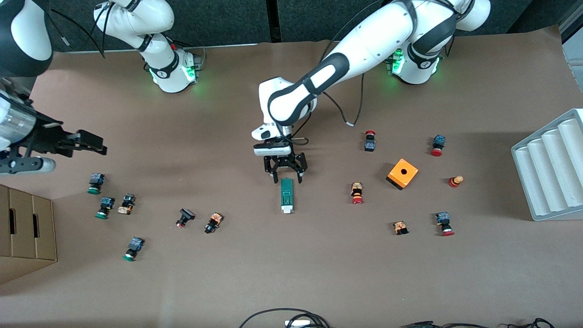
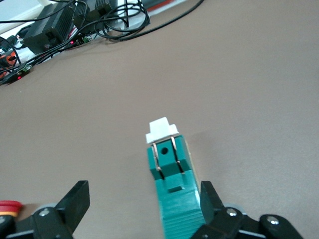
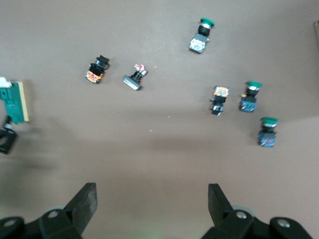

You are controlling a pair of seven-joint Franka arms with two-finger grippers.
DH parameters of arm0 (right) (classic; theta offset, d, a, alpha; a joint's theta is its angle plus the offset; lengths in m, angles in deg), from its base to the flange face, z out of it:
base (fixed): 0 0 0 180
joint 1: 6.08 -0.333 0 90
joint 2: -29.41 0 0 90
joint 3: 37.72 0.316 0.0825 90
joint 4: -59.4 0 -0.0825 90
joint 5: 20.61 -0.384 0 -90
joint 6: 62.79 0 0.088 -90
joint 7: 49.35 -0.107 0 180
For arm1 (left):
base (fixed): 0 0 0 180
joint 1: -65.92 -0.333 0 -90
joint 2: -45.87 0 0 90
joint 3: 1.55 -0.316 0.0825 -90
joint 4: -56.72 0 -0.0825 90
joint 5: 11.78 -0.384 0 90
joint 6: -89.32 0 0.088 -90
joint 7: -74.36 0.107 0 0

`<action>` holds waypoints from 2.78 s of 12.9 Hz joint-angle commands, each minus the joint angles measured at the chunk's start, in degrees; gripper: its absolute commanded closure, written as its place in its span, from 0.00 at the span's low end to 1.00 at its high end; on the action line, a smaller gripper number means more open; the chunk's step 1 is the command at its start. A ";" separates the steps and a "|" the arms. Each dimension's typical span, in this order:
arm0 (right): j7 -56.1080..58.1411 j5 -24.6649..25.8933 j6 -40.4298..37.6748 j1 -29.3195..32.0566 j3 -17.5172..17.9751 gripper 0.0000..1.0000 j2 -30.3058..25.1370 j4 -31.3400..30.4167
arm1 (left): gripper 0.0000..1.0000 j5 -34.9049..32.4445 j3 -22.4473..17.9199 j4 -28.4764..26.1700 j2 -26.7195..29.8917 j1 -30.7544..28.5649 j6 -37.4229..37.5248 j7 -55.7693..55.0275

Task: Close load switch with both arms

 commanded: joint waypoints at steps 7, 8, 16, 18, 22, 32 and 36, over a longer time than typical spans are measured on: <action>5.55 1.83 1.47 2.12 -0.73 0.00 0.20 1.22 | 0.00 42.41 0.63 0.71 16.74 -9.60 1.44 49.28; 5.55 1.92 1.64 2.12 -0.82 0.00 0.20 1.22 | 0.00 46.55 0.63 1.50 18.06 -11.00 3.28 54.12; 5.38 5.88 2.08 1.85 -0.90 0.00 0.37 2.45 | 0.00 62.33 0.45 14.50 25.29 -18.91 39.32 72.43; 5.38 5.52 2.08 1.42 -0.73 0.00 0.37 2.45 | 0.00 66.78 0.45 16.44 25.29 -23.21 39.42 73.06; 5.29 5.61 1.99 1.41 -0.47 0.00 0.28 2.45 | 0.00 69.98 0.63 17.77 25.55 -30.87 39.42 74.20; 5.29 4.99 3.93 0.89 -0.29 0.00 1.25 2.45 | 0.00 81.93 -23.79 -4.70 44.60 -30.27 23.46 88.53; 5.29 4.99 3.84 0.80 -0.29 0.00 1.25 2.45 | 0.00 81.93 -26.44 -7.90 46.64 -29.21 22.46 87.74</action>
